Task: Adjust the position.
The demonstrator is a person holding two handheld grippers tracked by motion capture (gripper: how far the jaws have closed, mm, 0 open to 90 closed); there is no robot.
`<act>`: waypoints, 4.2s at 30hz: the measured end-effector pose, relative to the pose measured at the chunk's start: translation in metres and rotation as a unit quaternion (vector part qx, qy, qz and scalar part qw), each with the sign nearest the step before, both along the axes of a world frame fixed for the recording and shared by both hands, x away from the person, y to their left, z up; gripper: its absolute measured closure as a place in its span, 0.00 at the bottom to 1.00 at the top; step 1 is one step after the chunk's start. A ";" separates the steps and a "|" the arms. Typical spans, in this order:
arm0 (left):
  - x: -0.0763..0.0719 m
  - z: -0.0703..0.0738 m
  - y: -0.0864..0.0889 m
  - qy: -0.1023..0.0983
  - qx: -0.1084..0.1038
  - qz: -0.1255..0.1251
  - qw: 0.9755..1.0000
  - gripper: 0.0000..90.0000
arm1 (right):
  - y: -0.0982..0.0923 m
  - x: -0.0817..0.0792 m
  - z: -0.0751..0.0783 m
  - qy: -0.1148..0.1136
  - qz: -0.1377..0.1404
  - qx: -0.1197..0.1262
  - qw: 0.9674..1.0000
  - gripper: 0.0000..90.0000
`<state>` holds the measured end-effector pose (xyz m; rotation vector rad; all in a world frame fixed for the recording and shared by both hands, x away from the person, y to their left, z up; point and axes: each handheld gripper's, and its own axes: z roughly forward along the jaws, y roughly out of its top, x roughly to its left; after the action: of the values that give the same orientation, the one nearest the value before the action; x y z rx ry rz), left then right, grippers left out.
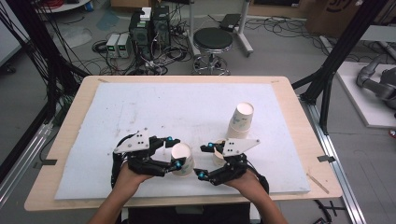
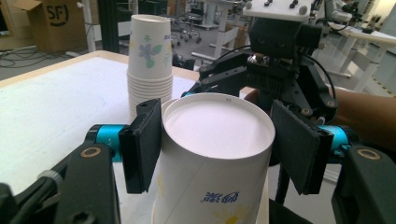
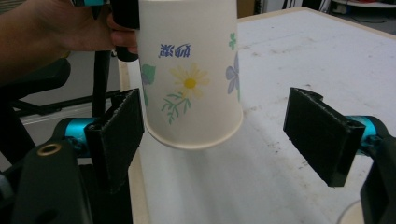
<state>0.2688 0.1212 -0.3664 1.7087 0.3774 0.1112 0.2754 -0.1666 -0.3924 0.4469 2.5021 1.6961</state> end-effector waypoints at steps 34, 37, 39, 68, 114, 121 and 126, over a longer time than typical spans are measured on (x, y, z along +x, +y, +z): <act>0.002 0.001 -0.021 0.021 -0.031 -0.041 0.998 0.40 | 0.010 -0.001 -0.008 0.012 0.044 0.014 0.999 0.29; 0.002 0.001 -0.020 0.021 -0.031 -0.044 0.998 0.40 | 0.010 -0.002 -0.008 0.012 0.046 0.012 0.999 0.31; 0.002 0.002 -0.019 0.021 -0.031 -0.044 0.998 0.40 | 0.009 -0.002 -0.007 0.009 0.046 0.010 0.999 0.33; -0.001 0.013 -0.003 0.019 0.052 -0.079 0.995 0.18 | 0.015 0.000 0.004 -0.001 0.066 -0.075 0.995 0.36; 0.005 0.012 -0.016 0.034 0.208 -0.129 0.969 0.21 | 0.054 0.001 0.021 -0.020 0.130 -0.257 0.957 0.36; 0.007 0.009 -0.017 0.041 0.217 -0.128 0.967 0.28 | 0.056 0.000 0.021 -0.019 0.134 -0.261 0.956 0.36; 0.008 0.007 -0.018 0.043 0.220 -0.134 0.965 0.34 | 0.057 0.000 0.019 -0.018 0.136 -0.263 0.955 0.36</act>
<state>0.2770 0.1035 -0.3596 2.1940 0.1888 -0.0858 0.2752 -0.1094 -0.3730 0.0215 2.9370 1.0017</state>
